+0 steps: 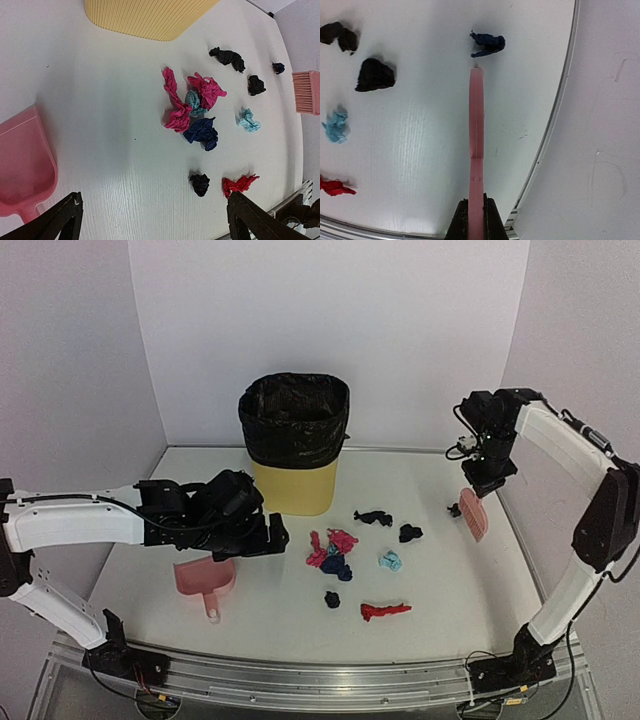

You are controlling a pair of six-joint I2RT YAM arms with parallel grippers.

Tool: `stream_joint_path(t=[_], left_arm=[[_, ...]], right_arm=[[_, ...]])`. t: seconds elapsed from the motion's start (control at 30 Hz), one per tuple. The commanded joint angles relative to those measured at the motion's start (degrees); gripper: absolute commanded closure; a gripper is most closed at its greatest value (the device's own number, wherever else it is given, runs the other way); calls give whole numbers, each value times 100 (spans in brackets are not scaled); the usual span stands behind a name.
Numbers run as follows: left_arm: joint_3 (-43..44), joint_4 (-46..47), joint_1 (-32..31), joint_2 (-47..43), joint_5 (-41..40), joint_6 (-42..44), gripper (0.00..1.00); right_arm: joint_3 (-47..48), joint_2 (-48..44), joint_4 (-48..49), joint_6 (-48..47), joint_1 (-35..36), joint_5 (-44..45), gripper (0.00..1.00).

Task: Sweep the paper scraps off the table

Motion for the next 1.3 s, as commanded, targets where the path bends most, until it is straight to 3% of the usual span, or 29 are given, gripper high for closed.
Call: stream_joint_path(t=[0.0, 0.27, 0.5, 0.8, 1.27], left_arm=[[164, -220, -27, -151, -224, 50, 0], [-7, 9, -25, -386, -436, 142, 0], [241, 170, -25, -199, -457, 384, 0], [333, 500, -27, 118, -295, 716, 0], [-271, 831, -25, -191, -259, 523, 0]], right_arm=[[858, 732, -341, -1006, -561, 1088, 100], [2239, 2434, -325, -1520, -1033, 1963, 100], [3003, 3335, -286, -1497, -1030, 1631, 100], [2247, 3047, 81, -1104, -536, 582, 100], [1259, 2457, 82, -59, 1017, 588, 100]])
